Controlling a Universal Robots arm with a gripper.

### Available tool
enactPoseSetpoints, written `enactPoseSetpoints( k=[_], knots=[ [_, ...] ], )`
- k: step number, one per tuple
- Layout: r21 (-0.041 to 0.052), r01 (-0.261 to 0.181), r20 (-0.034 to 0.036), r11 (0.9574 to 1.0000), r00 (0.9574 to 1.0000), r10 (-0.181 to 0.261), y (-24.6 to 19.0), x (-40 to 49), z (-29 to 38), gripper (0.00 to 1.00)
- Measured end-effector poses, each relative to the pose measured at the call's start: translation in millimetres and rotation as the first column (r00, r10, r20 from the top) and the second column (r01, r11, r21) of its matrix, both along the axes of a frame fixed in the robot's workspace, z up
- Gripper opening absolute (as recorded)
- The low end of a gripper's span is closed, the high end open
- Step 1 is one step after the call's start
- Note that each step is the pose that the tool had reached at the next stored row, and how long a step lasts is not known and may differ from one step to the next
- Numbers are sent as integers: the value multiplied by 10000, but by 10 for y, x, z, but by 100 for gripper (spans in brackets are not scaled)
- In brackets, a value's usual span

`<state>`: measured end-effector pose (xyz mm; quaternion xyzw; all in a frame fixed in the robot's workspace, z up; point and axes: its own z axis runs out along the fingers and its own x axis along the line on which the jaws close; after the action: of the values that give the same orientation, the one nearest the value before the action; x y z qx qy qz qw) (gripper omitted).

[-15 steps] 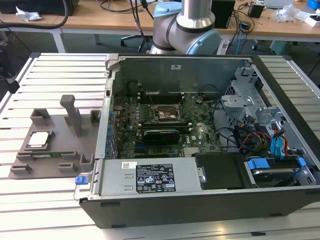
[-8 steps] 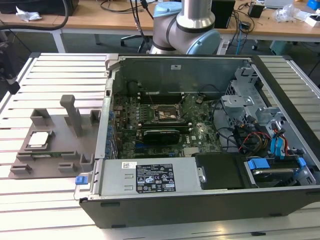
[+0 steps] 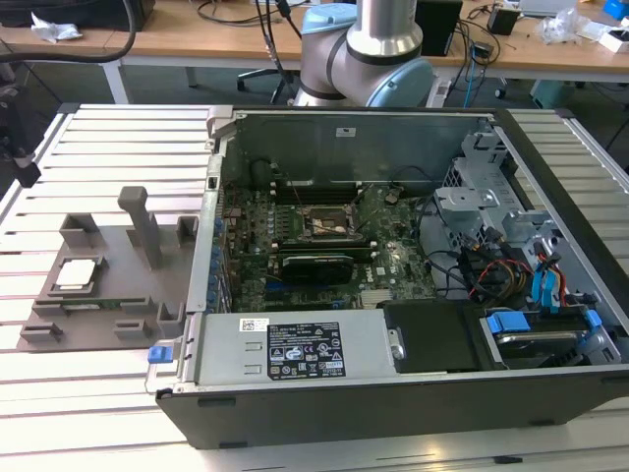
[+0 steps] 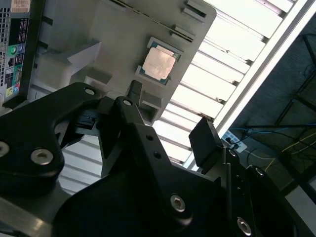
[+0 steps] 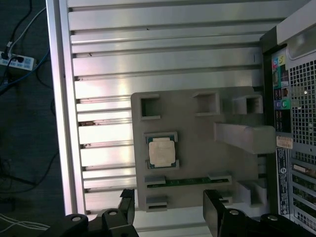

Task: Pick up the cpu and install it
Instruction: 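Pick up the cpu and move it towards the insertion slot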

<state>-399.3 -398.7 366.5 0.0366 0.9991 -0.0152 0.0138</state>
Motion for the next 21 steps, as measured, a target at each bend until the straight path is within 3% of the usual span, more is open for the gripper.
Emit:
enactPoseSetpoints(
  k=[21],
  knots=[
    [0,0,0,10000,10000,0,0,0,-79,66]
  ],
)
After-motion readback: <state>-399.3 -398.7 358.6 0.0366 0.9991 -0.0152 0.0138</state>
